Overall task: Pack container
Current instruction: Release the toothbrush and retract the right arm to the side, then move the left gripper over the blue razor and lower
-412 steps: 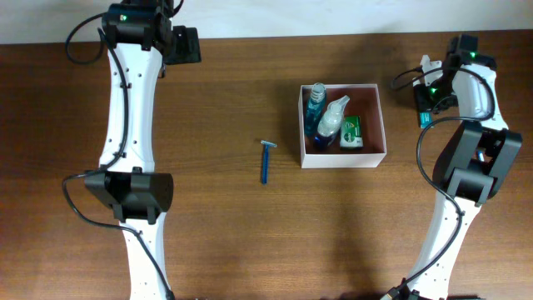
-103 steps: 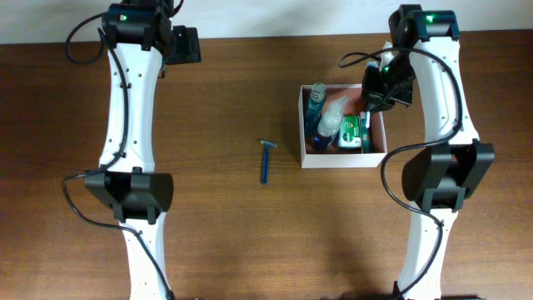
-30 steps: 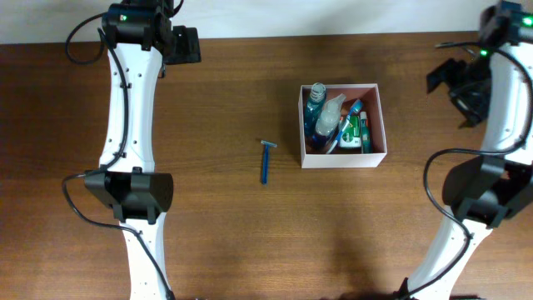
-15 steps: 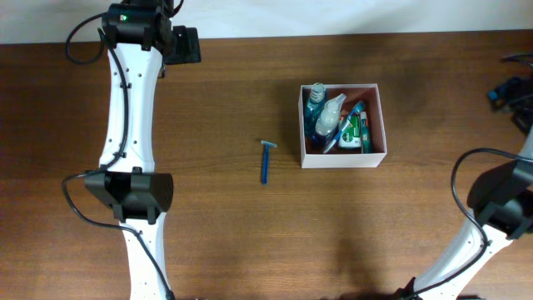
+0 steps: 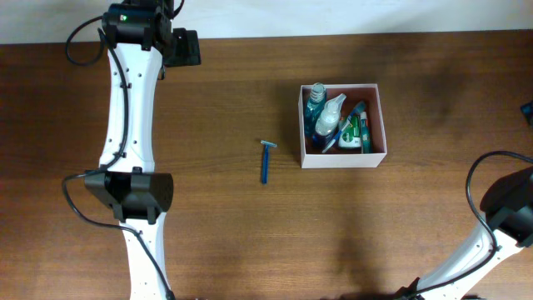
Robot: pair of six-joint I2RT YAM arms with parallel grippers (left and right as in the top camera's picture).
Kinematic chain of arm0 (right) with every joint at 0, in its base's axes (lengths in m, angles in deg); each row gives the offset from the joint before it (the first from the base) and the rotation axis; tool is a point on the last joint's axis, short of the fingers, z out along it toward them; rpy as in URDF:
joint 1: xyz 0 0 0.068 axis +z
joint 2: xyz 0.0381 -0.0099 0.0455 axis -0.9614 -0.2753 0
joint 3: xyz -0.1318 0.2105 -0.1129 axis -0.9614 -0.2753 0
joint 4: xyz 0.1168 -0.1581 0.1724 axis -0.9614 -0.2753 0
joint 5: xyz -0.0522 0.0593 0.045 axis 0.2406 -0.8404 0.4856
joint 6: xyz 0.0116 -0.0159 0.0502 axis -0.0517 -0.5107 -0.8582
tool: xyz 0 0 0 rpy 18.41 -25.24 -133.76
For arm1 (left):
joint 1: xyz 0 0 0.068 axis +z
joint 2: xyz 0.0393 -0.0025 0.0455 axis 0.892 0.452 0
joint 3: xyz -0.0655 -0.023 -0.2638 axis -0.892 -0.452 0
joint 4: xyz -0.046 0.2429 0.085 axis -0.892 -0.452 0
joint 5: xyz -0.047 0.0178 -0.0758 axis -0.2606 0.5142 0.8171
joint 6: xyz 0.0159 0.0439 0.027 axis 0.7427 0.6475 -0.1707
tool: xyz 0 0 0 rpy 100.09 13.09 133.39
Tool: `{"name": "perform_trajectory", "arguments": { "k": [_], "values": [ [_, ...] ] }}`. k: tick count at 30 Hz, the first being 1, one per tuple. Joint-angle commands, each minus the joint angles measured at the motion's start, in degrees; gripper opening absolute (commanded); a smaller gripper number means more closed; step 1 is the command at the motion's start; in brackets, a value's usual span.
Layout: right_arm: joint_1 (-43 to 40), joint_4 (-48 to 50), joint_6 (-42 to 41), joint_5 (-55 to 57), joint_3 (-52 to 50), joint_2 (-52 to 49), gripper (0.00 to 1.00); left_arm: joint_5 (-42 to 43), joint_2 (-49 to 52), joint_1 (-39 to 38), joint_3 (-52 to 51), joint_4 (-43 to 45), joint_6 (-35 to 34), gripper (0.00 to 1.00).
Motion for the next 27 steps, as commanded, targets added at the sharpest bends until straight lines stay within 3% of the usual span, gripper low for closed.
{"name": "perform_trajectory", "arguments": {
  "k": [1,13,27],
  "values": [
    [0.2,0.0,-0.3,1.3,-0.3,1.1,0.99,-0.2,0.1,0.1,0.2,0.5,0.5,0.99],
    [0.2,0.0,-0.3,1.3,-0.3,1.1,0.99,10.5,0.1,0.1,0.2,0.0,0.5,0.99],
    [0.2,0.0,-0.3,1.3,-0.3,1.1,0.99,10.8,0.5,0.1,0.1,-10.4,0.5,0.99]
  ]
}}
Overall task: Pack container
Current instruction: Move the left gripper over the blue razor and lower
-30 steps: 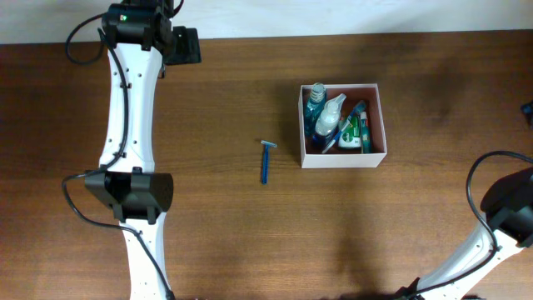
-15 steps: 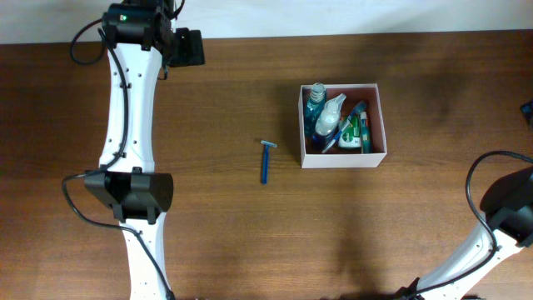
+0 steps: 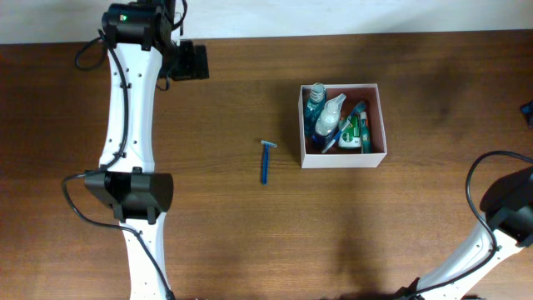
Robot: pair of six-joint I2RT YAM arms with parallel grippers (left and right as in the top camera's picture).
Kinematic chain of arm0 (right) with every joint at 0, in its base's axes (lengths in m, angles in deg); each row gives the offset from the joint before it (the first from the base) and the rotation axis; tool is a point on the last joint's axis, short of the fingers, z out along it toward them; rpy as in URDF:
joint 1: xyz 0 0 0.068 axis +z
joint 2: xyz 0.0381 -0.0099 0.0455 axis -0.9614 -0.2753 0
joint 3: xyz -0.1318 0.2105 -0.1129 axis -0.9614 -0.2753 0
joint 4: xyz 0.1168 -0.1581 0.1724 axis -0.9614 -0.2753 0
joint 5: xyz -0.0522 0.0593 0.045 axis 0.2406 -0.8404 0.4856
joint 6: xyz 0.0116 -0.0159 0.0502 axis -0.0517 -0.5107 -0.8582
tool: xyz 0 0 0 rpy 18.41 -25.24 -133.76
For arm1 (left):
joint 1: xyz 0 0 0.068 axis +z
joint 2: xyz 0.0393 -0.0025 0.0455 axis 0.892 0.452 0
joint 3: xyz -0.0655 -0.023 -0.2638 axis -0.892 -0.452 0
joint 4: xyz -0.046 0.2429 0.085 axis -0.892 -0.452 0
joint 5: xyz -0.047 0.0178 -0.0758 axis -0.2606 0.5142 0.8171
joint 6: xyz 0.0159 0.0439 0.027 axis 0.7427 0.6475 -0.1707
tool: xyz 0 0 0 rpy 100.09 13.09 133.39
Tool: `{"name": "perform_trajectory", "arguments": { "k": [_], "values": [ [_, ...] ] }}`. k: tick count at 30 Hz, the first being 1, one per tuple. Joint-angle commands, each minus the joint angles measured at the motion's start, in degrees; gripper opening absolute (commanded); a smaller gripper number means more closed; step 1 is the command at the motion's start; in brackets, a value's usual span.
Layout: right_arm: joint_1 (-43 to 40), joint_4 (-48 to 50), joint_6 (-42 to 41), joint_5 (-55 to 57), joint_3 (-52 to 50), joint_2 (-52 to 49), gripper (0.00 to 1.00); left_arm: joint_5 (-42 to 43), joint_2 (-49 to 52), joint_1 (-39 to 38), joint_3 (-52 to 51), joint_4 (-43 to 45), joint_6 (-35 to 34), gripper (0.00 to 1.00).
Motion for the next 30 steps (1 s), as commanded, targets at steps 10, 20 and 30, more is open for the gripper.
{"name": "perform_trajectory", "arguments": {
  "k": [10,20,30],
  "values": [
    [0.2,0.0,-0.3,1.3,-0.3,1.1,0.99,1.8,0.5,-1.2,-5.6,-3.1,0.6,0.99],
    [0.2,0.0,-0.3,1.3,-0.3,1.1,0.99,-0.7,0.5,-10.2,-8.4,-4.4,-1.0,1.0],
    [0.2,0.0,-0.3,1.3,-0.3,1.1,0.99,0.4,0.5,-13.5,-17.0,-4.4,-8.0,1.0]
  ]
}}
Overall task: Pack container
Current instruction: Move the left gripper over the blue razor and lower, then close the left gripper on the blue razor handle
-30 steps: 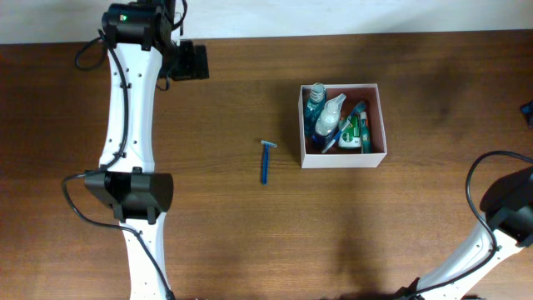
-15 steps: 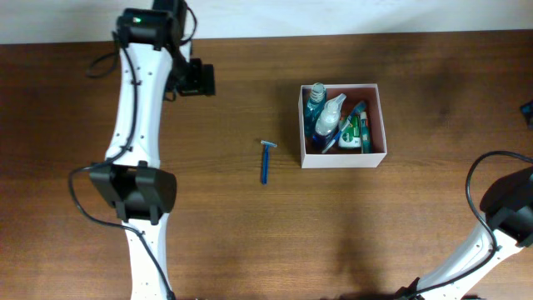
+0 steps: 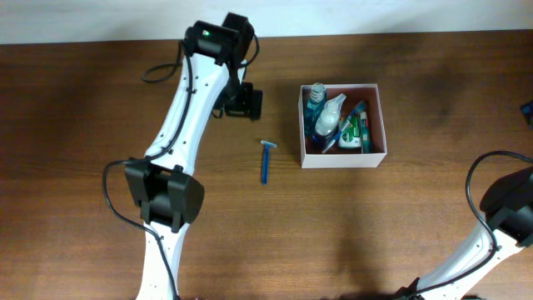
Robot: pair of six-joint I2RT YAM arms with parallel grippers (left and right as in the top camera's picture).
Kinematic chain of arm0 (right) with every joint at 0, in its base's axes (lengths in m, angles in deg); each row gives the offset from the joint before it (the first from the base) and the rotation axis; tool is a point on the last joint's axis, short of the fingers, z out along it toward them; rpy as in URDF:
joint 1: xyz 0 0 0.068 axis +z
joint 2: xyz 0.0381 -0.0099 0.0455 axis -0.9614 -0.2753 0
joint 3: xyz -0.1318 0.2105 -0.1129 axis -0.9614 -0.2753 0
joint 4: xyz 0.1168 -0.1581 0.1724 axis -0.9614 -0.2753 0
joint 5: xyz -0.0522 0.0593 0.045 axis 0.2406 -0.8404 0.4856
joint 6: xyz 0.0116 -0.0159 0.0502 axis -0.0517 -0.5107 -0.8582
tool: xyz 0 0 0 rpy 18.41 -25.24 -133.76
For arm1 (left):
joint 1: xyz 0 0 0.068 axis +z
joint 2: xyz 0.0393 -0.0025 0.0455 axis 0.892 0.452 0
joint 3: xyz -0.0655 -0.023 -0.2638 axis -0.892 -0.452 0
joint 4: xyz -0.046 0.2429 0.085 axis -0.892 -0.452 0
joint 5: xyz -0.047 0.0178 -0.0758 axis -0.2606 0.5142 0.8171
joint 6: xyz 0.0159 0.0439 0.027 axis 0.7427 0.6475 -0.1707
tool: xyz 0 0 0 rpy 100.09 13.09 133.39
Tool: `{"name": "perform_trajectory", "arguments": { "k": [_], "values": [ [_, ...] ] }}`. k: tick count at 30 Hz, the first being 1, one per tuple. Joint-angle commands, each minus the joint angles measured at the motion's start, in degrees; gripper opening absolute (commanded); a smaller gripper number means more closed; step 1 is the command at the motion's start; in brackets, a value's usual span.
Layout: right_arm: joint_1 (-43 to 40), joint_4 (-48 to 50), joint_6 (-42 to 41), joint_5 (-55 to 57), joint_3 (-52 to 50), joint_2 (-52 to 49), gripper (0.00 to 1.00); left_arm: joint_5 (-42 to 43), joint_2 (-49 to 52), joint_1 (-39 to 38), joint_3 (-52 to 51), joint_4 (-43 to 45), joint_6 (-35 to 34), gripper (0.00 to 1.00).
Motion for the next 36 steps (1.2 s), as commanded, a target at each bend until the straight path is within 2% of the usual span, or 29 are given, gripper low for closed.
{"name": "perform_trajectory", "arguments": {
  "k": [1,10,16,20,30,36],
  "values": [
    [0.2,0.0,-0.3,1.3,-0.3,1.1,0.99,0.6,0.5,0.5,-4.5,-0.1,-4.0,0.99],
    [0.2,0.0,-0.3,1.3,-0.3,1.1,0.99,5.6,0.5,-0.9,-12.8,4.5,-3.9,0.99],
    [0.2,0.0,-0.3,1.3,-0.3,1.1,0.99,5.5,0.5,-4.5,-14.2,6.9,-4.0,0.99],
    [0.2,0.0,-0.3,1.3,-0.3,1.1,0.99,5.5,0.5,-5.9,-16.8,8.5,-6.7,0.99],
    [0.2,0.0,-0.3,1.3,-0.3,1.1,0.99,5.5,0.5,-6.1,-26.7,17.2,-6.3,1.0],
    [0.2,0.0,-0.3,1.3,-0.3,1.1,0.99,4.0,0.5,-6.4,-29.3,21.2,-6.4,0.99]
  ]
}}
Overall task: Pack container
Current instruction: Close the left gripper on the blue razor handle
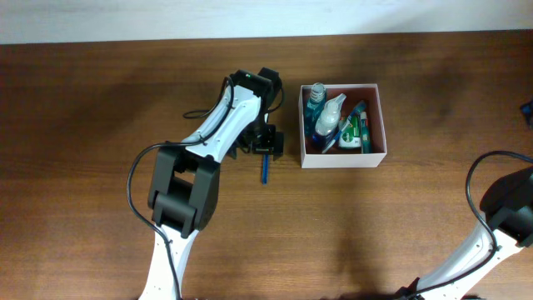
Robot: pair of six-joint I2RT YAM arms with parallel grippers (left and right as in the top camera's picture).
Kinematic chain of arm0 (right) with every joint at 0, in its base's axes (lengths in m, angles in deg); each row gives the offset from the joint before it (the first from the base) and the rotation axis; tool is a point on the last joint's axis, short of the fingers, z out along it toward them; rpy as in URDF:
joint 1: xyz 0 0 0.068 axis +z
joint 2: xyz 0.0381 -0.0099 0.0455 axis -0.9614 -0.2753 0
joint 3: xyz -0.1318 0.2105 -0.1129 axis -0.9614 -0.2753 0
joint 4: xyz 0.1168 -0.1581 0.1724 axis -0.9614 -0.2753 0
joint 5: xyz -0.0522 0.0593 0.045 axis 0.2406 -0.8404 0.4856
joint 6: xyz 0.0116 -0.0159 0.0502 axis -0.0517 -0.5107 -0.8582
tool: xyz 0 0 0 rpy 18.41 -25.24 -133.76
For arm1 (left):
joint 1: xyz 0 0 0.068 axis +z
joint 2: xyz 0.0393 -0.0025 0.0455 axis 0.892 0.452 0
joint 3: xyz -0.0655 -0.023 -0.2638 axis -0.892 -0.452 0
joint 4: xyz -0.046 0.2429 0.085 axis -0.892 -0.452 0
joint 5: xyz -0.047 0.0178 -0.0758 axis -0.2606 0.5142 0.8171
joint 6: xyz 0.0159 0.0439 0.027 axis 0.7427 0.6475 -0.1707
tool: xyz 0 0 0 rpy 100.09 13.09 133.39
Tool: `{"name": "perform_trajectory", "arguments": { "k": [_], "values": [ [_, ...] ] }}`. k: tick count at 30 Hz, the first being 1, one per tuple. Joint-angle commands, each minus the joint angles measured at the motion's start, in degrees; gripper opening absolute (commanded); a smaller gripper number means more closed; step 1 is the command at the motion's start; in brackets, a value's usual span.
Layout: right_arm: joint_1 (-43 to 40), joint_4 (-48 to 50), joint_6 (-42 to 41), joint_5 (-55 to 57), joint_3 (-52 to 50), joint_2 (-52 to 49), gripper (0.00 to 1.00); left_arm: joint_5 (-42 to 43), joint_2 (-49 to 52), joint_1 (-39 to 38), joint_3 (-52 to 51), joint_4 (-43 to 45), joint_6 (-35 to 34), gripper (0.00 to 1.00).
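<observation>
A blue razor [265, 171] lies on the brown table just left of the container; only its handle shows, its head is covered. My left gripper [265, 148] hangs right over the razor's head end, pointing down; whether its fingers are open or shut around the razor cannot be told from above. The container [342, 158], a white box with a reddish inside, stands to the right and holds a blue bottle [315, 102], a white spray bottle [330, 117] and a green tube [356, 132]. My right gripper is out of view; only its arm [506, 212] shows.
The left arm [212, 137] reaches across the table from the lower left to the razor. A black cable loops at the right edge near the right arm's base.
My left gripper has moved down and to the right, from just above-left of the razor to directly over its head end. The razor and container have not shifted.
My left gripper was first at the far back left of the table, then slightly further right. Later it was near the middle, above-left of the razor. Now it sits over the razor's head. The razor, the box and the right arm stayed in place throughout.
</observation>
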Motion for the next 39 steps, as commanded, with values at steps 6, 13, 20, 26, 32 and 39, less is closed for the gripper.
{"name": "perform_trajectory", "arguments": {
  "k": [6,13,20,26,32,39],
  "values": [
    [0.2,0.0,-0.3,1.3,-0.3,1.1,0.99,-2.7,0.5,-1.4,-3.7,2.7,-0.6,0.99],
    [0.2,0.0,-0.3,1.3,-0.3,1.1,0.99,-3.0,0.5,-2.5,-5.7,4.1,-1.0,1.0],
    [0.2,0.0,-0.3,1.3,-0.3,1.1,0.99,-3.1,0.5,-2.5,-7.0,5.5,-1.0,0.99],
    [0.2,0.0,-0.3,1.3,-0.3,1.1,0.99,-3.1,0.5,-2.5,-7.2,6.8,-1.0,0.89],
    [0.2,0.0,-0.3,1.3,-0.3,1.1,0.99,-3.1,0.5,-2.5,-7.2,7.2,-1.0,0.58],
    [0.2,0.0,-0.3,1.3,-0.3,1.1,0.99,-3.1,0.5,-2.5,-7.2,7.2,-1.0,0.22]
  ]
}}
